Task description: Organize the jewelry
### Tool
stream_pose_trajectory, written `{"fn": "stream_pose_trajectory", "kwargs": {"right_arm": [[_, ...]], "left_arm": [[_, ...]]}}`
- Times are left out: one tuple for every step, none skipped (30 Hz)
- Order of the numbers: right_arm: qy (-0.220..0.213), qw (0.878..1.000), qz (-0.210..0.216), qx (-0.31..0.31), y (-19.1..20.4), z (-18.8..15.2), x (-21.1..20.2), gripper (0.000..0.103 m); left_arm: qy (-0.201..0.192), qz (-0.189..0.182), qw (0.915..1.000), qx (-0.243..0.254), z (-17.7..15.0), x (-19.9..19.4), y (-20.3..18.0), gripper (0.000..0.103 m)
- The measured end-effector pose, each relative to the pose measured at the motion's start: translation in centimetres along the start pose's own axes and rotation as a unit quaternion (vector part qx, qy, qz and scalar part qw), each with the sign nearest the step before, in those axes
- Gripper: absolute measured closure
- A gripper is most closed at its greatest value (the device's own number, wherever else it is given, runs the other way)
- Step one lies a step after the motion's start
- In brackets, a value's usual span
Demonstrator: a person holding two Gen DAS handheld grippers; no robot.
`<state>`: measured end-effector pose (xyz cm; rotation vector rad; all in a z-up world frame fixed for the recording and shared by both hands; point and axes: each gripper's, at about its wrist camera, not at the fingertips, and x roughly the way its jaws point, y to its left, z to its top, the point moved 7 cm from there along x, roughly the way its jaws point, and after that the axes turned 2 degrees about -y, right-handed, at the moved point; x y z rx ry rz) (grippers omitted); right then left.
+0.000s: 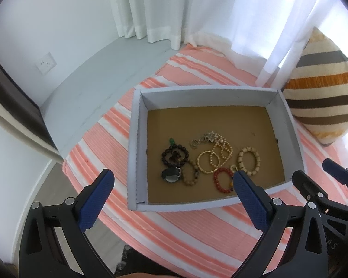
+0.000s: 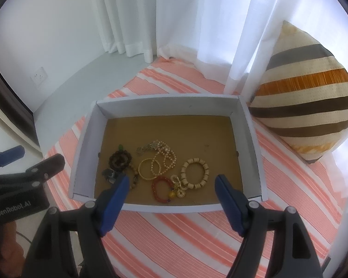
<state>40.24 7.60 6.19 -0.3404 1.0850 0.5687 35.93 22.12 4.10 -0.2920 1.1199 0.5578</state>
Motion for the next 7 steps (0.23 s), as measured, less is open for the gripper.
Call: {"fn": "stream_pose_trajectory", "kwargs": {"right_arm": [[0.001,1.0,0.0,0.001,-0.06,-0.01,0.02,0.025],[0.001,1.0,0.0,0.002,-0.06,-0.06,0.04,0.025],[0.001,1.0,-0.001,0.002,-0.15,-0.11,0.05,0.025],[0.001,1.0,-0.001,0.002,-0.21,-0.14,0.06,0.025],[0.001,1.0,0.0,0.002,-0.29,-0.21,0.07,0.025],[0.001,1.0,0.0,0.002,-0.34,-0.26,0.11,0.025],[0.002,1.0,0.0,0.003,-0.41,-0.3,0.13,0.025]], "left_arm": [[0.0,0.0,1.0,0.0,-0.01,0.02,-0.03,0.001],[0.0,-0.001,1.0,-0.001,-0.03,0.03,-0.04,0.001],[0.0,-0.002,1.0,-0.003,-0.06,0.04,-0.06,0.001],[-0.002,-0.001,1.0,-0.005,-0.1,0.03,-0.06,0.001],[-0.007,0.003,1.0,-0.005,-0.13,-0.04,-0.08,0.001],[-0.011,0.006,0.9999,-0.002,-0.14,-0.02,-0.18,0.001],[-0.012,0.008,0.9999,0.002,-0.11,-0.02,-0.28,0.001]]}}
